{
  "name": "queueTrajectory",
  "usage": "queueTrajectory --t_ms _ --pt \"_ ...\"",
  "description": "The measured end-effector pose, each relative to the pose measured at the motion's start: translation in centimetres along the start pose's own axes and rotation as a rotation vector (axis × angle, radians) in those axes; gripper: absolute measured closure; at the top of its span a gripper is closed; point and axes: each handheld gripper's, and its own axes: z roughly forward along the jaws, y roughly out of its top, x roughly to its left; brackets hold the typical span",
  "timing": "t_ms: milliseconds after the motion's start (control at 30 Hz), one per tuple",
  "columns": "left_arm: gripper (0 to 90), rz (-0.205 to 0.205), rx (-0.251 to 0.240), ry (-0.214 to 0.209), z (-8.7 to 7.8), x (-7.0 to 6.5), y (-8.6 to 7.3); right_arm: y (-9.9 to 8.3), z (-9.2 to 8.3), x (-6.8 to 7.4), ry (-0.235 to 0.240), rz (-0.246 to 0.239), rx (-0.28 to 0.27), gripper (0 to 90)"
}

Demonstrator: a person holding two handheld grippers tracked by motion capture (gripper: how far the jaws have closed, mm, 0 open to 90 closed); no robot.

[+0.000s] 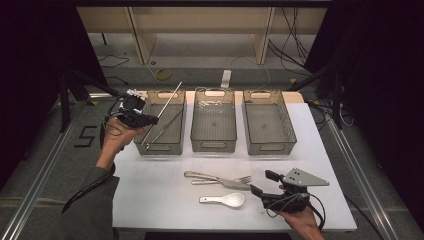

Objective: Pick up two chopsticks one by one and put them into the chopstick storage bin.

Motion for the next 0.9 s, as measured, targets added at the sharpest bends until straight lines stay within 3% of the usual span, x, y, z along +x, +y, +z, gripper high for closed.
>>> queueTrajectory --t_ms 233,467,900 --pt "84.9 -0.033 -0.003 0.017 1.0 1.2 0.2 0.0 0.0 0.0 0.0 -0.001 0.0 26.5" --pt "84.9 -0.025 -0.002 0.058 1.9 1.6 0.8 0.0 0.0 0.0 0.001 -0.001 0.001 26.5" --pt "84.9 -0.034 0.001 0.074 3.5 2.6 0.3 0.0 0.0 0.0 0.003 0.0 0.001 26.5"
